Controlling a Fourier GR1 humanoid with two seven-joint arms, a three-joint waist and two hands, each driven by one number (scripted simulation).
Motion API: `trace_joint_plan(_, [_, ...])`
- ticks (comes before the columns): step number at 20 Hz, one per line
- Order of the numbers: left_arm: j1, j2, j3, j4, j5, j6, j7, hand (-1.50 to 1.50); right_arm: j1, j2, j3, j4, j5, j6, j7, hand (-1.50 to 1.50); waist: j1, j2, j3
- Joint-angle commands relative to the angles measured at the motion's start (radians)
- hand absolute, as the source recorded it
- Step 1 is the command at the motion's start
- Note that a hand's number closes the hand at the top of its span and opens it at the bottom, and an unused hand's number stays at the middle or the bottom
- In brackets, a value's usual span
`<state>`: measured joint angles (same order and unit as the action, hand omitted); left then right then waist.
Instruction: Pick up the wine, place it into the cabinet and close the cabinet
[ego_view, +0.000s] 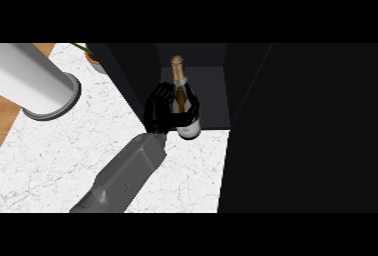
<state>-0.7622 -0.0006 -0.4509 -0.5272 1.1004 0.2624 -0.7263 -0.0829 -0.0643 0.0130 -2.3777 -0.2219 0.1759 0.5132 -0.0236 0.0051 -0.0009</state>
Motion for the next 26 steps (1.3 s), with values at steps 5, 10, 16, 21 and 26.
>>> trace_joint_plan(5, [-0.150,0.001,0.089,0.161,-0.006,-0.023,0.044,1.50,-0.024,0.016,0.049,-0.025,0.032,-0.044,0.062,-1.50,0.005,0.000,0.000])
trace_joint_plan(10, [-0.231,0.001,0.057,0.220,0.051,0.022,0.045,1.50,0.038,0.016,0.035,-0.040,0.003,0.003,-0.013,-1.50,-0.021,0.005,0.000])
trace_joint_plan(16, [-0.296,0.001,0.036,0.263,0.060,0.049,0.131,1.50,0.094,0.025,0.055,-0.025,0.008,0.034,-0.064,-1.50,-0.041,0.008,0.001])
trace_joint_plan(21, [-0.285,0.001,0.033,0.232,0.101,0.061,0.103,1.50,-0.024,0.003,0.032,0.030,0.003,0.016,-0.025,-1.50,-0.042,0.011,0.000])
trace_joint_plan(26, [-0.244,0.001,0.010,0.248,0.141,0.046,0.053,1.50,-0.017,0.011,0.035,0.074,-0.005,0.040,-0.074,-1.50,-0.077,0.021,0.000])
